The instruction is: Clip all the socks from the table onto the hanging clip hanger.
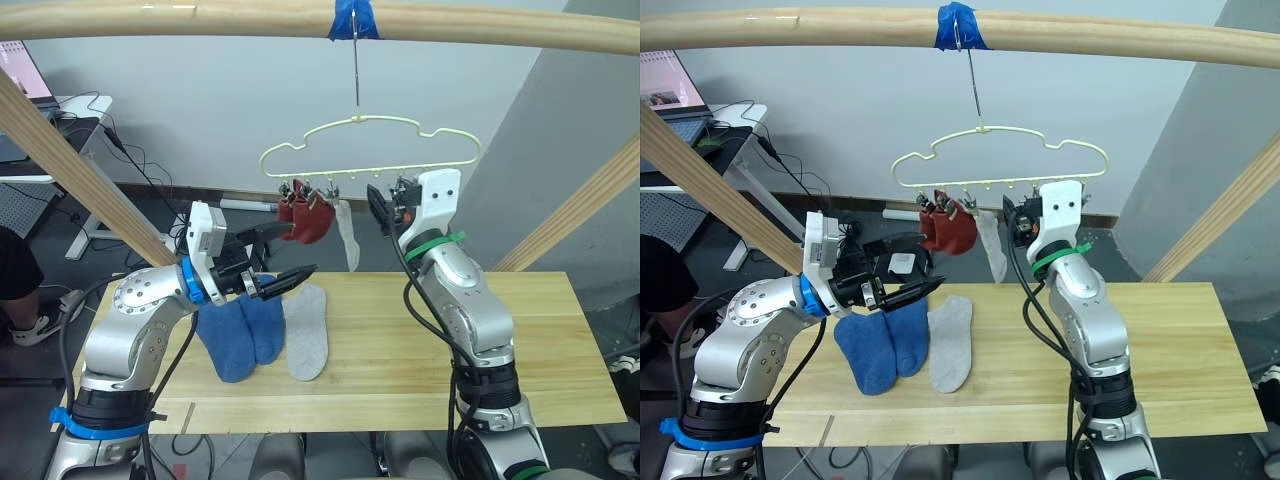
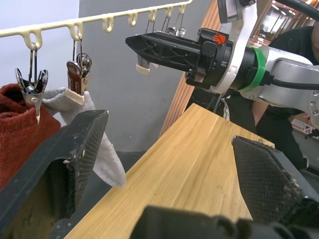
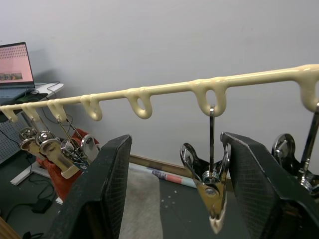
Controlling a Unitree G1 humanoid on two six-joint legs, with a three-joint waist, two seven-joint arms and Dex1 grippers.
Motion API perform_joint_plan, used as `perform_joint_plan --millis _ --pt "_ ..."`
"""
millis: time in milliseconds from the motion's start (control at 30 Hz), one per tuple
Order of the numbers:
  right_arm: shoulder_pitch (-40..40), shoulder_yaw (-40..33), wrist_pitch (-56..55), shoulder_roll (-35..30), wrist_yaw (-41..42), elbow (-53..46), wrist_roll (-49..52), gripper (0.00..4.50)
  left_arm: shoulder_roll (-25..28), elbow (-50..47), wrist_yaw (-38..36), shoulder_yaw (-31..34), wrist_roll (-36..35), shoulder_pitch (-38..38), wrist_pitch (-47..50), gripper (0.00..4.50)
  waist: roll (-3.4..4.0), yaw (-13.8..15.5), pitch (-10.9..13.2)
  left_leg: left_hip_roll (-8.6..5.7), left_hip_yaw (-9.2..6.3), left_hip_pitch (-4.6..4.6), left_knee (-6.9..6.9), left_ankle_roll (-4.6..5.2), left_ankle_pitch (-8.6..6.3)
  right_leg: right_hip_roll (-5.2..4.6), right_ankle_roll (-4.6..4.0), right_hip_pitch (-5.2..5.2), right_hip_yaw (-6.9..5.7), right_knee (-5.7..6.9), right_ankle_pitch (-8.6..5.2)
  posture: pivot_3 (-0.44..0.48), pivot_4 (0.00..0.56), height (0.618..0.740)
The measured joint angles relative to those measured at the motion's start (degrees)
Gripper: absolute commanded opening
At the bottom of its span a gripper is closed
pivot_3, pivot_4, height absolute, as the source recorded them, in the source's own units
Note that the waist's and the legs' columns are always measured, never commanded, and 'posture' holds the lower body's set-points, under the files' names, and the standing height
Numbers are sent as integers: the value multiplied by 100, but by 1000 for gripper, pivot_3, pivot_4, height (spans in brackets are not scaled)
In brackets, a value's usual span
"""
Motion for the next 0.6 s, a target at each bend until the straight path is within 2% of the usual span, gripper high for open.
perform_joint_plan --millis 200,300,367,600 --pt "-1 -12 3 44 -7 2 18 2979 0 0 -5 -1 1 14 -7 4500 0 0 0 0 0 0 0 0 0 0 0 0 1 1 0 -9 221 740" --pt "-1 -17 3 52 -7 3 20 2367 0 0 -7 -5 5 22 -38 4500 0 0 0 0 -1 0 0 0 0 0 0 0 0 1 0 -9 222 740" --pt "-1 -17 3 58 -7 10 20 1751 0 0 -8 -12 9 22 -64 4500 0 0 0 0 0 0 1 0 0 0 0 0 0 1 0 -9 219 740" --pt "-1 -13 3 57 -7 28 14 1751 0 0 -11 -31 27 37 -73 4500 0 1 0 0 0 0 0 0 0 0 0 0 0 2 0 -6 216 740"
